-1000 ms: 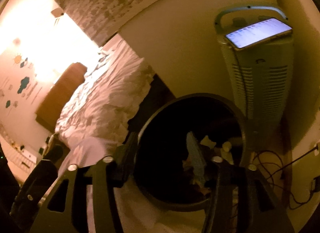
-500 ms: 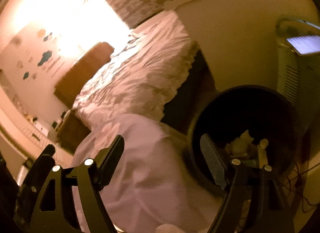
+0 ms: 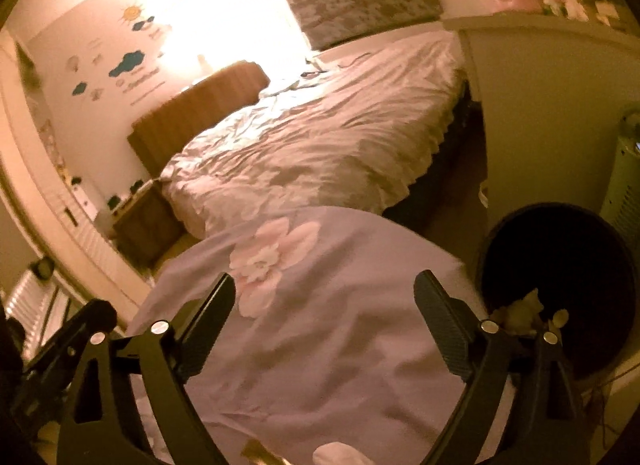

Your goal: Collect trash

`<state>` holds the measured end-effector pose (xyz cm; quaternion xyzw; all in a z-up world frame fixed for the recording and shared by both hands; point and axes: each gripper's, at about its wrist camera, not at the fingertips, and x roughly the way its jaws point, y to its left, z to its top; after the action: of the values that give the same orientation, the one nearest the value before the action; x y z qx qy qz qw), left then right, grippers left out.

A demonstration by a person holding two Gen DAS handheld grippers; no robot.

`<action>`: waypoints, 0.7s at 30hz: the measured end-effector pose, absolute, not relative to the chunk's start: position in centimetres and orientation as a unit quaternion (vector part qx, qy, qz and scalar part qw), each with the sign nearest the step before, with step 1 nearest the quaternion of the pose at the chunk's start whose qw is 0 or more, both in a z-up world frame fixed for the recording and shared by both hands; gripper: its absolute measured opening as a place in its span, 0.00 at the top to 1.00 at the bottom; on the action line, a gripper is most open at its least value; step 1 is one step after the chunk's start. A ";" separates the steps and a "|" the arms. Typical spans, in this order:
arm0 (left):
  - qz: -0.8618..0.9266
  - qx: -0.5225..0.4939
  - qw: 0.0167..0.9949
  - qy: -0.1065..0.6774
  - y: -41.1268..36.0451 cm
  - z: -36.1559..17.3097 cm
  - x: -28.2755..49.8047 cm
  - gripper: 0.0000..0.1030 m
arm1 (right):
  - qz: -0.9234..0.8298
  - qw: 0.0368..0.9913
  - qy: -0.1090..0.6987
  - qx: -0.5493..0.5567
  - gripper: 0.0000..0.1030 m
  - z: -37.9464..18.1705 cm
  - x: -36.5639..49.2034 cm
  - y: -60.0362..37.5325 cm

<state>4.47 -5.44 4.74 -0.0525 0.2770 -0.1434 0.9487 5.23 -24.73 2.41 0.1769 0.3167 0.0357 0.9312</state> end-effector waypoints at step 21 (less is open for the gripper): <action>-0.078 -0.079 0.953 0.283 -0.4 3.0 4.2 0.05 | -0.002 0.957 0.278 0.089 0.05 -0.7 5.0 -17.8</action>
<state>4.24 -0.37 2.96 -0.0788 0.2825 -0.0777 0.9528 4.98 -17.80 -0.73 0.0887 0.2777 -0.0016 0.9566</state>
